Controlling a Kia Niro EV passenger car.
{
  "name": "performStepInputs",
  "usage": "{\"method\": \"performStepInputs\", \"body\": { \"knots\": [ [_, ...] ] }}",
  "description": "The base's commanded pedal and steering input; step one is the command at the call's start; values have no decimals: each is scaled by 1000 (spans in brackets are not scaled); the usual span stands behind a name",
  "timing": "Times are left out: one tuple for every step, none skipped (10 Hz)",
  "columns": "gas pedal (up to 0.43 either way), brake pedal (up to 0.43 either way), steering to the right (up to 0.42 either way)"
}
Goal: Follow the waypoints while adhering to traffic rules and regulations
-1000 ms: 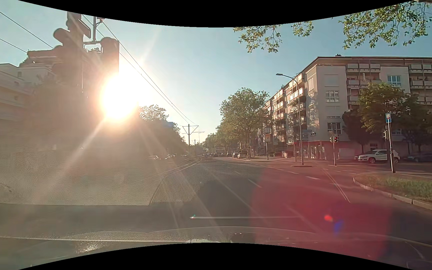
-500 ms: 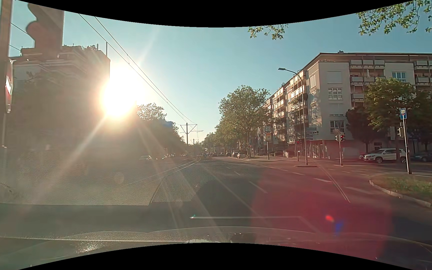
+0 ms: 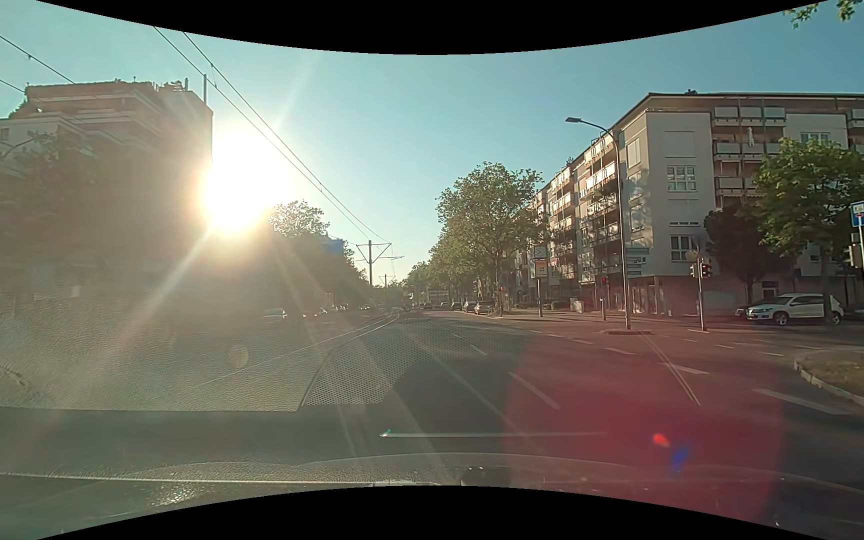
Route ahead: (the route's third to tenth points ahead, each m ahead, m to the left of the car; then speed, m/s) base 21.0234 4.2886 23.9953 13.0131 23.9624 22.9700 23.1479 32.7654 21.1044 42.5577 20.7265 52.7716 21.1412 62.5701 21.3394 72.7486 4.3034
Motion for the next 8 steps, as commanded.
{"method": "performStepInputs", "body": {
  "knots": [
    [268, 0, -12],
    [260, 0, -20],
    [240, 0, -33],
    [228, 0, -46],
    [220, 0, -63],
    [209, 0, -76],
    [209, 0, -94],
    [209, 0, -109]
  ]
}}
